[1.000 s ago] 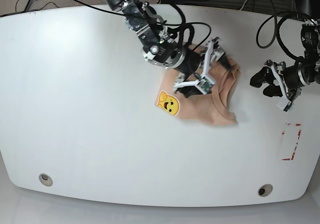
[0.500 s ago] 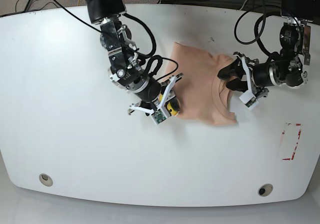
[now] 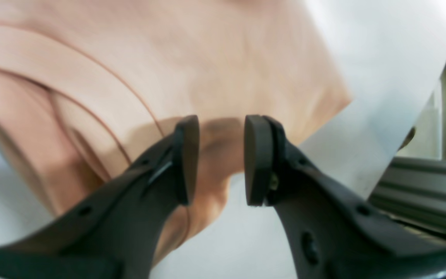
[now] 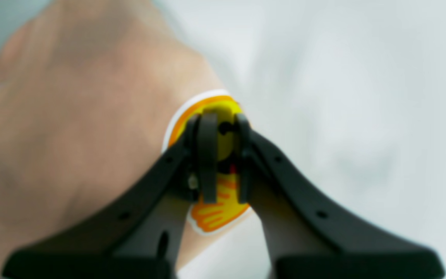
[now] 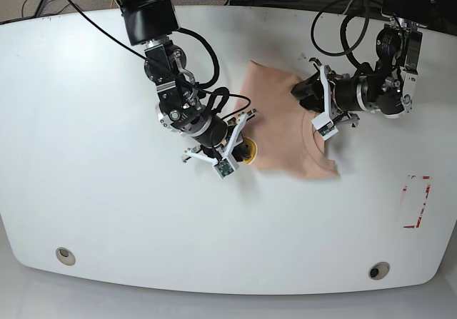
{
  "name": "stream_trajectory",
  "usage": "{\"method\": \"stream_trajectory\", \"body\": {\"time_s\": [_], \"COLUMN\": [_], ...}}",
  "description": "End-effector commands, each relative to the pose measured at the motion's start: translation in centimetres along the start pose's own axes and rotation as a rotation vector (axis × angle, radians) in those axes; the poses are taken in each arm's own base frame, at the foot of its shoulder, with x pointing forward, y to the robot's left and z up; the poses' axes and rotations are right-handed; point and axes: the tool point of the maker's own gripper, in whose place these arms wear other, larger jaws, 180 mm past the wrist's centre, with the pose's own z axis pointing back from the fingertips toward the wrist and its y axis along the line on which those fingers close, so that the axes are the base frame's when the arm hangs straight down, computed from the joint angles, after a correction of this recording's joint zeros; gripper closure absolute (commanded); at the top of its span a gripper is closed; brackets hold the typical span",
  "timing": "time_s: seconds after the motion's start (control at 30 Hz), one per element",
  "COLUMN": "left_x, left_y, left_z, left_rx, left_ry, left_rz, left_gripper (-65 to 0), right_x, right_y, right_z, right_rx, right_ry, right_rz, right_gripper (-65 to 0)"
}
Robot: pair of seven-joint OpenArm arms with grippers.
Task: Layout the t-shirt on the table in an organized manner, then fold the t-shirt properly
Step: 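Grasp the folded shirt's edges with both grippers and flatten it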
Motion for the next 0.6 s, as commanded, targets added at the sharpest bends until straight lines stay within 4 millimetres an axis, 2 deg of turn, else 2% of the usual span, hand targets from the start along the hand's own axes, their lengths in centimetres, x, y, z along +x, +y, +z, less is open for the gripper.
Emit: {"method": "stream_trajectory", "body": {"time_s": [0.0,0.1,0.17,0.27,0.4,0.57], "left_x": [0.9,0.6,1.0,0.4,0.1,0.8], "left_y": [0.1,0.1,0.5,0.9,2.2,3.6], "left_z": [0.2,-0.3,-0.4,-1.2,-1.9,-2.2], "left_rx": [0.006,0.013,0.033,0.038,0.049,0.062], "left_ry": [-0.010,0.024,0.044,0.092,0.147,0.164], "left_rz": [-0.039,-0.068,-0.106,-0.125,-0.134,-0.137], "left_gripper": [-17.1,-17.1,-17.1,-17.1,-17.1,-17.1], "right_x": [0.3,-1.8,-2.8,-3.7,-5.6,-6.8], "right_y": [-0.9,-2.5,-3.3,-4.3,-6.1,-6.6], "right_z": [-0.6,-0.6,-0.5,0.0,1.4,3.2], "right_rx": [-0.010,-0.032,-0.044,-0.060,-0.104,-0.141], "right_ry": [-0.046,-0.013,-0.003,0.003,0.028,0.015], "right_rz": [-0.016,-0.018,-0.017,-0.012,-0.032,-0.077], "right_gripper": [-6.3,-6.2,-6.0,-6.0,-6.0,-6.0]}}
